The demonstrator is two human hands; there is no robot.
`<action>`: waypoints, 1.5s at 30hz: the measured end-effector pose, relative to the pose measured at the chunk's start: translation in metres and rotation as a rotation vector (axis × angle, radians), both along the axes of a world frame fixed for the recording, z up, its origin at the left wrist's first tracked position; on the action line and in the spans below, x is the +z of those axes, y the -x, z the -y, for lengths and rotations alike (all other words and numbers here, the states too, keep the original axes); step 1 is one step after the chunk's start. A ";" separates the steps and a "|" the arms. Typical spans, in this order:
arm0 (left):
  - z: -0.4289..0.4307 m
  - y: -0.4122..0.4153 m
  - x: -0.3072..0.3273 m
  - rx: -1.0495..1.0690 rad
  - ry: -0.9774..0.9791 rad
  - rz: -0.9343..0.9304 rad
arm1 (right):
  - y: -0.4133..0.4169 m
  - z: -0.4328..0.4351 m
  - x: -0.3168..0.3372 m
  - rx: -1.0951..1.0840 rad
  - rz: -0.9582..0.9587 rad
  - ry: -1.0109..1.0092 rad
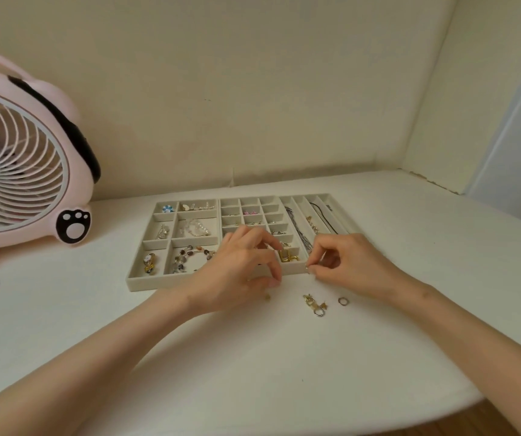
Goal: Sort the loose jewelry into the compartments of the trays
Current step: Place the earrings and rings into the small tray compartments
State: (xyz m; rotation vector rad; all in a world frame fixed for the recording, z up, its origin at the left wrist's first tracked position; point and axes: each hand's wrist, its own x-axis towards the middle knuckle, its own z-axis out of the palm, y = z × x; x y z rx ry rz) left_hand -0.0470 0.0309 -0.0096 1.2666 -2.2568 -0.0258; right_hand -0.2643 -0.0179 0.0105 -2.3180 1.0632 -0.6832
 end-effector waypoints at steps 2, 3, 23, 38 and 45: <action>0.000 0.006 -0.001 -0.022 0.018 -0.013 | 0.004 0.000 0.001 -0.013 0.012 -0.012; -0.001 0.010 0.000 -0.031 0.020 -0.021 | 0.006 -0.001 0.001 -0.013 0.016 -0.015; 0.011 0.029 -0.005 -0.076 0.017 0.111 | 0.028 -0.003 0.004 -0.025 -0.013 -0.100; 0.031 0.003 0.031 0.076 -0.161 -0.195 | 0.018 0.001 0.008 -0.023 0.074 -0.162; 0.123 -0.013 0.044 0.299 -0.167 -0.132 | 0.009 0.016 0.012 -0.052 0.196 -0.229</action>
